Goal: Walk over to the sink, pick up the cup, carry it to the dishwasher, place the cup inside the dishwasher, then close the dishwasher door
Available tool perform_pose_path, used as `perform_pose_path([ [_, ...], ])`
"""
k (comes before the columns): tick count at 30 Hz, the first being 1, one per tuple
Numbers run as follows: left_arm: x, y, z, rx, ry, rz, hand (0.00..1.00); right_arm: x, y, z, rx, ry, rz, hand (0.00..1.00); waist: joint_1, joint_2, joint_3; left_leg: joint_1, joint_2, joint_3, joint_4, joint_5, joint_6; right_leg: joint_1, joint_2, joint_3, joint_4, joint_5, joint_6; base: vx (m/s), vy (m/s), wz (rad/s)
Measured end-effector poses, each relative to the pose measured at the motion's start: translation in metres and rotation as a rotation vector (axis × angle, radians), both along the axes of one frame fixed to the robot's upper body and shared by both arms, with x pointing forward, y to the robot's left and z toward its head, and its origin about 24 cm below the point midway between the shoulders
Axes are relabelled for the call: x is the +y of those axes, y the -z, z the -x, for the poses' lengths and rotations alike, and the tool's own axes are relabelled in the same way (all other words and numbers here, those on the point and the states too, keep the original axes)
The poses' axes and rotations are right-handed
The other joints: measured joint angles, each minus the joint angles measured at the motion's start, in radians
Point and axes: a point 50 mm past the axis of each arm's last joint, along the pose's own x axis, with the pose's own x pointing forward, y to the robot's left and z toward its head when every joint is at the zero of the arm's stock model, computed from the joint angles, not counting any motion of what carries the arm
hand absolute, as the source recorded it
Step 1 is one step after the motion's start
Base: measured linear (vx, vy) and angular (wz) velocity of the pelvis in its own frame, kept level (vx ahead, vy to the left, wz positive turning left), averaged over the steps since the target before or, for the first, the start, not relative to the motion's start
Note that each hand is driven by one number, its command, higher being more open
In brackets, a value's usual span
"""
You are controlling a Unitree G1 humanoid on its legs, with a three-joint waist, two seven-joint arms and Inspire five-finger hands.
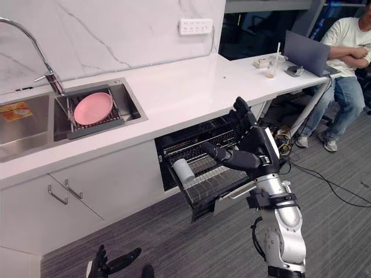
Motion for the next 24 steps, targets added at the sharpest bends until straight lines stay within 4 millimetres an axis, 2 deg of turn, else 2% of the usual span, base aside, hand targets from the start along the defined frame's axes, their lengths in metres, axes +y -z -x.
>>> perform_pose_path([
  [2,0.0,-0.002,-0.002,-0.015,0.027,-0.016,1.0,0.0,-0.002,-0.001,-0.008,-0.008,0.007,1.0,0.01,0.002,-0.001,-0.019,-0.014,-0.021,0.037,-0.02,0.027,0.005,-0.015,-0.032,0.037,-0.027,0.005,-0.05,0.007,0.52],
  [3,0.0,-0.002,-0.003,-0.021,0.048,-0.021,1.0,-0.001,-0.005,-0.002,-0.014,-0.01,0.024,1.0,0.014,0.006,-0.003,-0.031,-0.016,0.017,0.058,-0.043,0.063,0.015,-0.027,-0.059,0.04,-0.035,0.009,-0.05,0.008,0.57],
  [5,0.0,-0.002,-0.003,-0.018,0.074,-0.022,1.0,-0.008,-0.01,-0.001,-0.033,-0.009,0.055,1.0,0.002,-0.001,-0.004,-0.026,-0.007,0.155,0.069,-0.082,0.12,0.053,-0.055,-0.124,-0.003,-0.024,0.014,-0.01,0.041,0.97],
  [6,-0.001,-0.001,-0.002,-0.015,0.075,-0.015,1.0,-0.014,-0.013,0.0,-0.051,0.007,0.058,1.0,-0.002,0.001,-0.005,-0.046,0.008,0.24,0.133,-0.085,0.128,0.064,-0.073,-0.159,-0.005,-0.021,0.017,0.06,0.104,0.93],
  [7,-0.002,0.0,-0.001,-0.01,0.078,-0.011,1.0,-0.017,-0.014,0.0,-0.056,0.016,0.063,1.0,-0.001,0.014,-0.012,-0.047,0.013,0.268,0.158,-0.082,0.125,0.069,-0.072,-0.17,0.0,-0.027,0.028,0.08,0.107,0.7],
  [8,-0.003,0.001,0.003,0.004,0.083,-0.005,1.0,-0.02,-0.014,0.0,-0.059,0.032,0.059,1.0,0.0,0.022,-0.022,-0.036,-0.001,0.262,0.128,-0.07,0.077,0.073,-0.082,-0.183,0.012,-0.033,0.04,0.11,0.09,0.38],
  [9,-0.001,0.002,0.006,0.018,0.1,-0.011,1.0,-0.02,-0.013,0.0,-0.059,0.032,0.057,1.0,0.001,0.02,-0.024,-0.01,-0.029,0.259,0.07,-0.055,0.075,0.073,-0.102,-0.187,0.025,-0.043,0.059,0.09,0.071,0.28],
  [10,0.0,0.003,0.009,0.031,0.112,-0.012,1.0,-0.02,-0.013,0.0,-0.058,0.031,0.056,1.0,0.001,0.018,-0.025,0.004,-0.043,0.258,0.038,-0.046,0.075,0.07,-0.115,-0.186,0.042,-0.044,0.06,0.16,0.135,0.14],
  [11,0.001,0.006,0.016,0.071,0.139,-0.014,1.0,-0.019,-0.012,0.0,-0.055,0.031,0.051,1.0,-0.001,0.014,-0.025,0.031,-0.072,0.255,-0.021,-0.031,0.078,0.058,-0.149,-0.186,0.091,-0.059,0.084,0.15,0.116,0.16],
  [12,0.003,0.007,0.018,0.089,0.145,-0.009,1.0,-0.019,-0.011,0.0,-0.052,0.036,0.043,1.0,-0.007,0.009,-0.022,0.031,-0.08,0.245,-0.023,-0.033,0.081,0.054,-0.169,-0.185,0.122,-0.068,0.089,0.18,0.12,0.35],
  [13,0.004,0.011,0.023,0.133,0.151,0.009,1.0,-0.021,-0.007,0.001,-0.035,0.052,0.032,1.0,-0.02,0.009,-0.025,0.032,-0.09,0.227,-0.023,-0.04,0.089,0.019,-0.205,-0.157,0.227,-0.07,0.089,0.15,0.1,0.47],
  [14,0.007,0.013,0.028,0.161,0.164,0.014,1.0,-0.022,-0.002,0.0,-0.014,0.069,0.01,1.0,-0.028,0.003,-0.021,0.035,-0.093,0.21,-0.02,-0.045,0.093,-0.054,-0.239,-0.077,0.392,-0.056,0.064,0.16,0.099,0.46],
  [15,0.01,0.013,0.03,0.171,0.178,0.008,1.0,-0.022,0.001,0.0,-0.004,0.076,-0.004,1.0,-0.031,-0.006,-0.015,0.042,-0.091,0.199,-0.018,-0.049,0.095,-0.097,-0.249,-0.021,0.478,-0.036,0.035,0.17,0.083,0.52],
  [16,0.015,0.013,0.032,0.189,0.196,-0.003,1.0,-0.021,0.01,0.002,0.023,0.09,-0.034,1.0,-0.042,-0.012,-0.002,0.062,-0.075,0.166,-0.016,-0.052,0.1,-0.154,-0.228,0.082,0.576,-0.067,0.011,0.16,0.001,0.72],
  [17,0.018,0.013,0.035,0.206,0.195,0.003,1.0,-0.02,0.017,0.006,0.046,0.096,-0.052,1.0,-0.047,-0.017,0.005,0.066,-0.053,0.134,-0.014,-0.053,0.095,-0.174,-0.187,0.111,0.537,-0.118,0.012,0.15,-0.03,0.77],
  [18,0.02,0.014,0.036,0.209,0.188,0.01,1.0,-0.018,0.018,0.006,0.048,0.092,-0.058,1.0,-0.048,-0.024,0.007,0.069,-0.045,0.126,-0.015,-0.053,0.089,-0.181,-0.167,0.117,0.491,-0.122,0.013,0.13,-0.064,0.57],
  [19,0.024,0.013,0.038,0.218,0.186,0.012,1.0,-0.013,0.018,0.005,0.039,0.074,-0.065,1.0,-0.045,-0.044,0.005,0.074,-0.039,0.122,-0.015,-0.052,0.071,-0.193,-0.138,0.138,0.377,-0.112,0.013,0.13,-0.1,0.25],
  [20,0.027,0.014,0.041,0.231,0.18,0.018,1.0,-0.007,0.016,0.005,0.02,0.053,-0.064,1.0,-0.04,-0.061,-0.004,0.081,-0.043,0.118,-0.014,-0.057,0.062,-0.202,-0.115,0.168,0.267,-0.053,-0.003,0.14,-0.128,0.19],
  [21,0.029,0.013,0.042,0.236,0.181,0.017,1.0,-0.005,0.014,0.005,0.009,0.046,-0.065,1.0,-0.04,-0.071,-0.008,0.086,-0.049,0.113,-0.013,-0.06,0.056,-0.2,-0.103,0.189,0.22,0.008,-0.009,0.14,-0.189,0.22],
  [22,0.03,0.013,0.043,0.24,0.183,0.016,1.0,-0.003,0.009,0.006,-0.019,0.043,-0.062,1.0,-0.036,-0.089,-0.015,0.101,-0.062,0.104,-0.016,-0.075,0.037,-0.174,-0.101,0.22,0.18,0.042,0.022,0.17,-0.253,0.13],
  [23,0.029,0.013,0.042,0.233,0.168,0.021,1.0,-0.004,0.004,0.007,-0.045,0.052,-0.061,1.0,-0.024,-0.077,-0.017,0.109,-0.052,0.108,-0.02,-0.089,0.032,-0.137,-0.086,0.223,0.114,0.029,0.035,0.13,-0.213,0.05],
  [24,0.026,0.014,0.042,0.229,0.155,0.031,1.0,-0.004,0.002,0.007,-0.056,0.052,-0.065,1.0,-0.025,-0.065,-0.016,0.112,-0.041,0.109,-0.02,-0.09,0.027,-0.124,-0.073,0.216,0.089,0.035,0.031,0.12,-0.159,-0.03],
])
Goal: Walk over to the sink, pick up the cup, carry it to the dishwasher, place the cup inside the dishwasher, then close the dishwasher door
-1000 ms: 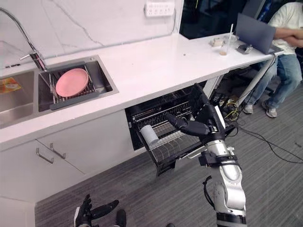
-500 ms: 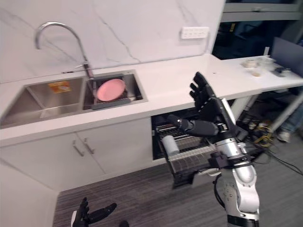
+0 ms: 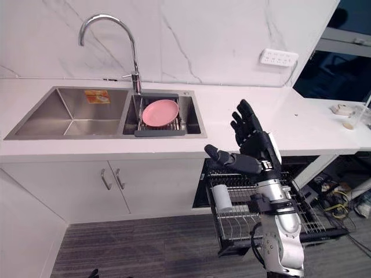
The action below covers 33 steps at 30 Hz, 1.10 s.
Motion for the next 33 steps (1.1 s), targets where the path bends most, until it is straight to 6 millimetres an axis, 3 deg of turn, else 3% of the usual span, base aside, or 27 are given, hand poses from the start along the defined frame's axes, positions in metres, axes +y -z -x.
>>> perform_pose_path([
  [3,-0.005,0.002,0.006,0.008,-0.056,0.013,1.0,-0.004,-0.009,0.002,-0.03,0.021,0.009,1.0,-0.001,0.026,-0.013,0.012,0.045,0.024,0.0,-0.004,-0.026,0.047,0.053,-0.012,-0.083,0.022,-0.013,0.13,-0.114,-0.08],
  [6,-0.005,0.0,0.006,-0.004,-0.066,0.012,1.0,-0.006,-0.017,0.005,-0.061,0.035,-0.004,1.0,-0.002,0.025,-0.018,0.009,0.062,0.031,0.005,-0.006,-0.039,0.063,0.077,-0.011,-0.132,0.045,-0.017,0.13,-0.07,-0.08],
  [15,-0.01,-0.004,-0.006,-0.112,-0.177,0.047,1.0,0.001,-0.018,0.01,-0.084,-0.03,-0.012,1.0,0.001,0.03,-0.023,0.006,0.051,0.051,0.005,-0.022,-0.033,0.072,0.069,0.004,-0.167,0.059,-0.004,0.03,0.0,-0.04],
  [23,-0.02,-0.002,-0.003,-0.108,-0.235,0.066,1.0,0.007,-0.02,0.014,-0.095,-0.06,-0.01,1.0,0.0,0.064,-0.058,0.004,0.049,0.054,0.005,-0.025,-0.032,0.074,0.07,0.005,-0.179,0.063,-0.003,0.0,0.0,0.0],
  [30,-0.022,0.0,-0.002,-0.098,-0.241,0.077,1.0,0.006,-0.019,0.014,-0.087,-0.047,-0.017,1.0,-0.002,0.075,-0.066,0.007,0.048,0.047,0.007,-0.025,-0.032,0.083,0.071,0.004,-0.18,0.063,-0.004,0.0,-0.001,0.02],
  [32,-0.021,0.001,-0.001,-0.09,-0.251,0.081,1.0,0.005,-0.018,0.014,-0.084,-0.045,-0.017,1.0,-0.002,0.075,-0.066,-0.001,0.05,0.046,0.031,-0.038,-0.031,0.085,0.071,0.005,-0.179,0.06,-0.006,0.0,0.0,0.0],
  [33,-0.02,0.002,-0.001,-0.08,-0.25,0.079,1.0,0.005,-0.017,0.014,-0.08,-0.045,-0.017,1.0,-0.001,0.078,-0.062,-0.03,0.059,0.043,0.11,-0.081,-0.029,0.088,0.071,0.007,-0.169,0.05,-0.009,-0.02,-0.023,-0.07],
])
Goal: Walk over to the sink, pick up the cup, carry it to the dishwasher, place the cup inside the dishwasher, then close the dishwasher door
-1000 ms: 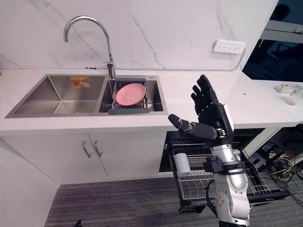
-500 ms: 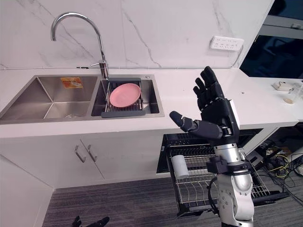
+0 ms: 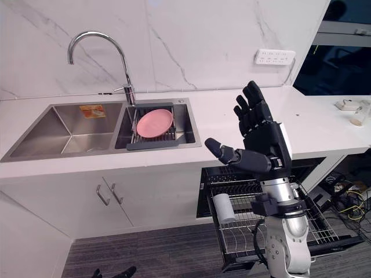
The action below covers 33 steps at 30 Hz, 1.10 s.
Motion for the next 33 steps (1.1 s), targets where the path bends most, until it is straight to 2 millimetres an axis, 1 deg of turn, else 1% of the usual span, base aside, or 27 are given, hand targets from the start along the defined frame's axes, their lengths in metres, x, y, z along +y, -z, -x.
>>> perform_pose_path([
  [1,-0.001,0.001,0.002,0.009,-0.002,0.004,1.0,0.0,0.0,0.0,0.003,-0.002,0.006,1.0,0.0,0.012,0.008,-0.027,0.021,-0.002,0.102,-0.055,0.002,0.008,0.007,0.002,0.019,-0.026,-0.011,-0.01,-0.032,-0.09],
  [2,-0.002,0.002,0.004,0.016,-0.004,0.008,1.0,-0.001,0.0,0.0,0.004,-0.005,0.007,1.0,0.0,0.019,0.014,-0.036,0.032,-0.002,0.153,-0.078,0.004,0.014,0.011,0.006,0.027,-0.04,-0.013,0.0,0.0,0.0],
  [3,-0.002,0.002,0.004,0.019,-0.005,0.009,1.0,0.0,0.001,0.001,0.006,-0.008,0.001,1.0,-0.002,0.024,0.023,-0.07,0.046,0.012,0.259,-0.109,0.028,0.021,0.011,0.008,0.039,-0.052,-0.017,-0.03,0.013,0.09],
  [4,-0.001,0.002,0.003,0.015,-0.004,0.005,1.0,-0.001,0.003,0.003,0.015,-0.004,0.002,1.0,-0.005,0.025,0.032,-0.138,0.075,0.035,0.418,-0.123,0.051,0.027,0.013,0.005,0.051,-0.064,-0.026,-0.06,-0.002,0.16],
  [6,0.001,0.002,0.005,0.022,-0.022,0.004,1.0,-0.002,0.005,0.004,0.025,-0.003,0.006,1.0,-0.004,0.027,0.047,-0.193,0.11,0.04,0.548,-0.121,0.051,0.052,0.019,0.003,0.051,-0.07,-0.036,-0.02,-0.013,0.1],
  [7,0.001,0.003,0.008,0.033,-0.058,0.012,1.0,-0.002,0.004,0.004,0.022,-0.003,0.004,1.0,-0.003,0.028,0.047,-0.196,0.112,0.05,0.541,-0.141,0.043,0.061,0.012,0.006,0.052,-0.076,-0.036,0.02,0.038,0.03],
  [9,0.001,0.004,0.013,0.064,-0.079,0.014,1.0,-0.001,0.001,0.002,0.005,-0.004,0.004,1.0,0.001,0.021,0.052,-0.204,0.09,0.073,0.448,-0.147,0.039,0.066,-0.015,0.014,0.053,-0.081,-0.028,0.02,0.087,-0.09],
  [11,-0.002,0.005,0.02,0.083,-0.129,0.024,1.0,0.004,-0.003,-0.001,-0.014,-0.023,0.001,1.0,0.023,0.022,0.054,-0.208,0.079,0.052,0.318,-0.136,0.024,0.067,-0.042,0.062,0.041,-0.089,-0.015,0.05,0.191,-0.48],
  [12,-0.003,0.005,0.022,0.087,-0.138,0.02,1.0,0.005,-0.004,-0.001,-0.017,-0.028,0.003,1.0,0.03,0.025,0.055,-0.204,0.076,0.037,0.298,-0.132,0.018,0.071,-0.043,0.081,0.033,-0.092,-0.011,0.12,0.283,-0.66],
  [13,-0.006,0.006,0.025,0.098,-0.147,0.018,1.0,0.009,-0.004,-0.001,-0.015,-0.046,0.006,1.0,0.038,0.027,0.054,-0.194,0.068,0.033,0.302,-0.109,-0.003,0.09,-0.038,0.12,0.004,-0.094,-0.008,0.2,0.282,-0.65],
  [14,-0.004,0.006,0.027,0.109,-0.143,0.003,1.0,0.017,-0.004,-0.002,-0.015,-0.084,0.009,1.0,0.043,0.04,0.056,-0.193,0.064,0.045,0.323,-0.104,0.014,0.093,-0.033,0.174,0.055,-0.1,0.005,0.22,0.272,-0.56],
  [15,-0.002,0.005,0.026,0.111,-0.138,-0.012,1.0,0.022,-0.003,-0.003,-0.012,-0.11,0.008,1.0,0.039,0.028,0.053,-0.193,0.056,0.059,0.335,-0.116,0.03,0.087,-0.04,0.192,0.08,-0.103,0.006,0.24,0.215,-0.55],
  [16,0.005,0.004,0.023,0.111,-0.117,-0.034,1.0,0.031,-0.002,-0.003,-0.013,-0.163,0.015,1.0,0.041,0.0,0.044,-0.189,0.035,0.09,0.348,-0.142,0.045,0.081,-0.064,0.192,0.089,-0.128,0.021,0.26,0.218,-0.33],
  [18,0.01,0.004,0.016,0.126,-0.069,-0.051,1.0,0.038,-0.002,-0.003,-0.021,-0.214,0.032,1.0,0.033,-0.023,0.035,-0.19,0.005,0.096,0.37,-0.17,0.064,0.09,-0.092,0.205,0.072,-0.121,0.039,0.22,0.198,-0.1],
  [19,0.01,0.004,0.01,0.133,-0.036,-0.06,1.0,0.037,-0.002,-0.003,-0.019,-0.216,0.039,1.0,0.03,-0.024,0.031,-0.187,-0.016,0.096,0.376,-0.18,0.065,0.091,-0.108,0.212,0.07,-0.107,0.06,0.11,0.136,0.07],
  [20,0.011,0.004,0.009,0.139,-0.011,-0.066,1.0,0.037,-0.001,-0.004,-0.015,-0.214,0.042,1.0,0.027,-0.025,0.028,-0.183,-0.021,0.097,0.372,-0.184,0.068,0.092,-0.114,0.214,0.07,-0.103,0.056,0.18,0.203,0.04],
  [21,0.012,0.003,0.007,0.151,0.058,-0.087,1.0,0.035,0.0,-0.005,-0.006,-0.209,0.05,1.0,0.024,-0.027,0.02,-0.167,-0.044,0.101,0.345,-0.19,0.073,0.087,-0.126,0.215,0.079,-0.086,0.048,0.18,0.19,-0.03],
  [22,0.012,0.003,0.006,0.159,0.095,-0.096,1.0,0.033,0.002,-0.006,0.003,-0.202,0.053,1.0,0.024,-0.027,0.009,-0.156,-0.056,0.102,0.317,-0.191,0.073,0.071,-0.13,0.218,0.096,-0.073,0.037,0.21,0.21,-0.16],
  [23,0.011,0.004,0.007,0.165,0.113,-0.092,1.0,0.032,0.003,-0.007,0.012,-0.199,0.053,1.0,0.028,-0.025,-0.003,-0.144,-0.073,0.091,0.285,-0.19,0.073,0.042,-0.133,0.223,0.13,-0.063,0.037,0.17,0.177,-0.52],
  [25,0.01,0.005,0.015,0.191,0.143,-0.081,1.0,0.037,0.002,-0.016,0.009,-0.219,0.055,1.0,0.034,-0.024,0.0,-0.078,-0.103,0.081,0.194,-0.183,0.08,-0.097,-0.136,0.227,0.367,-0.062,0.037,0.17,0.214,-0.93],
  [26,0.012,0.006,0.019,0.206,0.161,-0.085,1.0,0.037,0.001,-0.018,0.001,-0.223,0.055,1.0,0.026,-0.023,0.007,-0.046,-0.11,0.085,0.164,-0.175,0.109,-0.171,-0.132,0.238,0.496,-0.071,0.04,0.17,0.162,-0.59],
  [27,0.013,0.006,0.02,0.215,0.169,-0.085,1.0,0.036,0.002,-0.018,0.005,-0.219,0.054,1.0,0.011,-0.021,0.009,-0.027,-0.11,0.082,0.151,-0.172,0.113,-0.19,-0.125,0.235,0.546,-0.086,0.033,0.23,0.096,-0.12],
  [28,0.013,0.006,0.021,0.229,0.191,-0.088,1.0,0.035,0.003,-0.019,0.013,-0.211,0.052,1.0,-0.011,-0.022,0.009,0.01,-0.107,0.077,0.137,-0.166,0.121,-0.207,-0.105,0.2,0.561,-0.125,0.023,0.31,0.062,0.17],
  [29,0.014,0.006,0.018,0.231,0.207,-0.09,1.0,0.035,0.003,-0.019,0.013,-0.21,0.052,1.0,-0.02,-0.022,0.009,0.031,-0.101,0.07,0.132,-0.166,0.12,-0.229,-0.084,0.16,0.54,-0.151,0.007,0.28,0.013,0.2],
  [31,0.014,0.005,0.005,0.207,0.218,-0.091,1.0,0.035,0.004,-0.02,0.01,-0.216,0.058,1.0,-0.031,-0.023,0.013,0.035,-0.089,0.043,0.149,-0.166,0.11,-0.256,-0.039,0.101,0.447,-0.151,-0.013,0.26,-0.07,0.36],
  [32,0.014,0.005,-0.003,0.192,0.231,-0.098,1.0,0.034,0.004,-0.02,0.011,-0.221,0.064,1.0,-0.029,-0.027,0.014,0.04,-0.085,0.025,0.169,-0.176,0.092,-0.258,-0.017,0.077,0.348,-0.099,-0.043,0.26,-0.11,0.44],
  [33,0.015,0.004,-0.005,0.185,0.232,-0.103,1.0,0.035,0.004,-0.021,0.008,-0.225,0.066,1.0,-0.029,-0.044,0.013,0.048,-0.092,0.018,0.178,-0.184,0.08,-0.252,-0.011,0.072,0.297,-0.028,-0.058,0.27,-0.152,0.32],
])
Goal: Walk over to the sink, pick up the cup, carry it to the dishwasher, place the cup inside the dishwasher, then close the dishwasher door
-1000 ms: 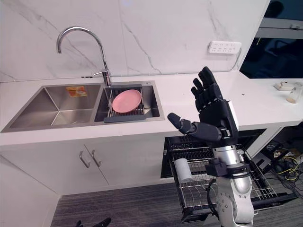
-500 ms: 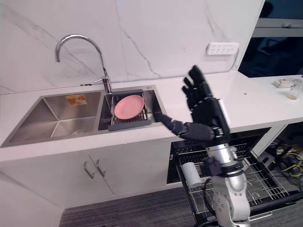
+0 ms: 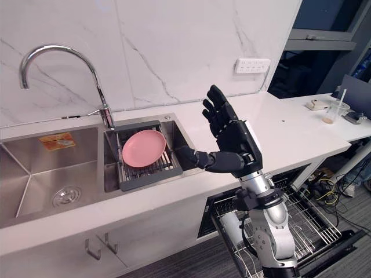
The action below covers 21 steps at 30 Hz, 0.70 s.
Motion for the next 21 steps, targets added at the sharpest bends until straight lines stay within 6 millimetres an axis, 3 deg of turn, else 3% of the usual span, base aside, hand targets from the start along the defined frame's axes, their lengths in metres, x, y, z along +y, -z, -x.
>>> perform_pose_path([
  [1,0.003,-0.001,-0.004,-0.009,-0.004,-0.01,1.0,0.0,-0.003,-0.003,-0.014,-0.005,0.008,1.0,0.004,0.0,0.014,0.015,-0.003,-0.014,0.024,-0.029,-0.018,0.022,0.007,-0.007,-0.03,0.043,0.009,0.25,-0.143,0.1],
  [2,-0.004,0.0,-0.005,-0.014,-0.028,0.006,1.0,0.0,-0.005,-0.006,-0.019,-0.011,0.017,1.0,0.007,0.02,0.018,0.016,0.026,-0.02,0.032,-0.034,-0.024,0.045,0.029,-0.014,-0.061,0.046,0.004,0.23,-0.142,0.06],
  [5,-0.006,0.0,-0.005,-0.029,-0.09,0.018,1.0,-0.003,-0.008,-0.008,-0.03,0.008,0.017,1.0,0.006,0.029,0.024,0.032,0.055,-0.047,-0.012,-0.032,-0.031,0.105,0.071,-0.047,-0.171,0.069,-0.007,0.14,-0.111,0.11],
  [6,-0.003,-0.002,-0.004,-0.089,-0.246,-0.007,1.0,0.007,-0.016,-0.004,-0.072,-0.05,-0.011,1.0,0.058,-0.001,0.039,0.035,0.039,-0.047,-0.106,0.014,-0.036,0.181,0.08,-0.074,-0.41,0.217,-0.01,0.04,-0.034,0.06],
  [12,-0.003,-0.002,-0.004,-0.087,-0.251,0.005,1.0,0.007,-0.015,-0.003,-0.066,-0.046,-0.015,1.0,0.058,-0.001,0.039,0.031,0.04,-0.048,-0.105,0.014,-0.036,0.179,0.079,-0.077,-0.412,0.216,-0.01,0.0,0.0,0.0],
  [16,-0.003,0.002,0.002,-0.05,-0.277,0.112,1.0,0.006,-0.005,0.0,-0.023,-0.009,-0.048,1.0,0.058,-0.006,0.042,0.026,0.047,-0.047,-0.102,0.014,-0.037,0.175,0.082,-0.083,-0.412,0.21,-0.014,0.0,0.0,0.0],
  [21,-0.002,0.008,0.019,0.036,-0.305,0.314,1.0,-0.02,0.003,0.003,0.027,0.218,0.053,1.0,0.057,-0.021,0.052,0.023,0.059,-0.042,-0.094,0.011,-0.047,0.175,0.085,-0.121,-0.412,0.19,-0.024,0.0,0.0,0.01],
])
